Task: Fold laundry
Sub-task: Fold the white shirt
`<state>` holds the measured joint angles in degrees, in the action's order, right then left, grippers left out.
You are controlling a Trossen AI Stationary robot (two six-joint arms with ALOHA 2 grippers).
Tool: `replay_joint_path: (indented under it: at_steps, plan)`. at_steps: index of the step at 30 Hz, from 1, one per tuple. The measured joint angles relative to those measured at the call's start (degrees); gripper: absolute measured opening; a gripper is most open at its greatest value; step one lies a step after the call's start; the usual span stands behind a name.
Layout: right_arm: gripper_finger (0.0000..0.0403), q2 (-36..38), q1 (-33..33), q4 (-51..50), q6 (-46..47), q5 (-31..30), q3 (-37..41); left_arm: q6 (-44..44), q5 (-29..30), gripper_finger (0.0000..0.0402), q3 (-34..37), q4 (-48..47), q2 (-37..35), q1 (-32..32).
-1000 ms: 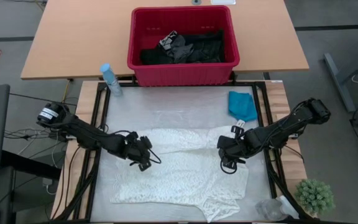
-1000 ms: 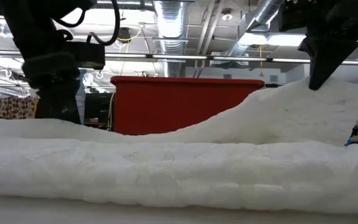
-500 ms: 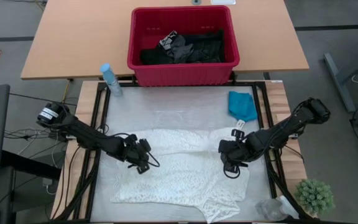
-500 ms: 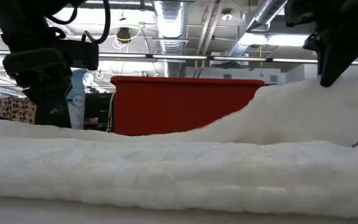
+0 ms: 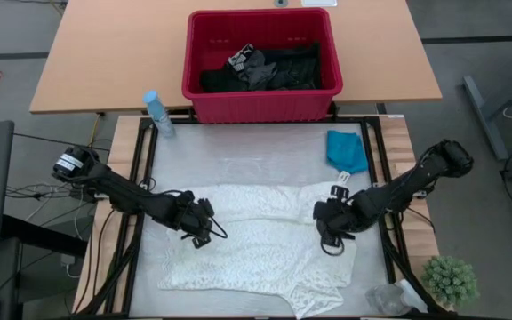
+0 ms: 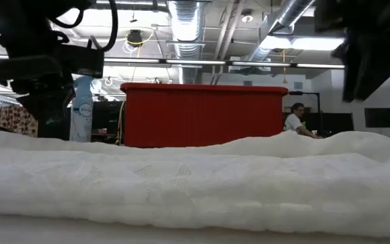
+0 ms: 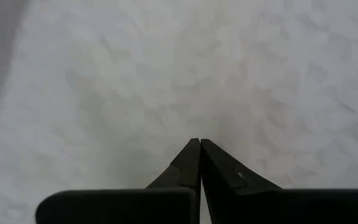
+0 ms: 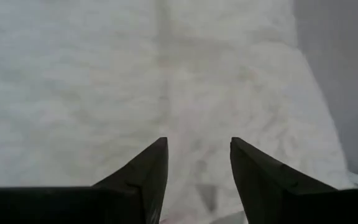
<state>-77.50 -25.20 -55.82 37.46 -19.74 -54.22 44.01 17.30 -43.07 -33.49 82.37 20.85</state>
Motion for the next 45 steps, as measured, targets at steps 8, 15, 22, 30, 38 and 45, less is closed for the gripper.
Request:
replay_joint_path:
  at_steps: [8, 15, 22, 30, 38, 45]
  plan:
    - [0.0157, -0.02, 12.91, 9.36, -2.24, 0.41, 7.2, -5.08, 4.66, 0.0, -0.02, 0.27, -0.38, -6.53]
    - [0.0025, -0.02, 19.36, 10.44, -5.64, 2.61, 9.6, -14.3, 4.67, 0.0, 2.3, 4.86, -0.63, -13.41]
    - [0.0022, -0.61, 20.92, 12.76, -5.58, 3.19, 12.14, -15.05, -0.74, 0.0, 9.16, 17.55, -0.61, -17.7]
    - [0.0015, -0.57, 22.24, 13.44, -1.34, 4.64, 17.08, -13.95, -3.96, 0.0, 12.3, 20.64, -0.76, -18.89]
    - [0.0016, -0.5, 22.5, 12.28, 0.69, 5.72, 18.85, -11.37, -4.48, 0.0, 14.38, 21.48, -0.83, -18.87]
    - [0.0016, -0.5, 22.5, 5.79, 2.13, 5.98, 18.86, -7.33, -4.03, 0.0, 16.67, 24.62, -0.96, -18.85]
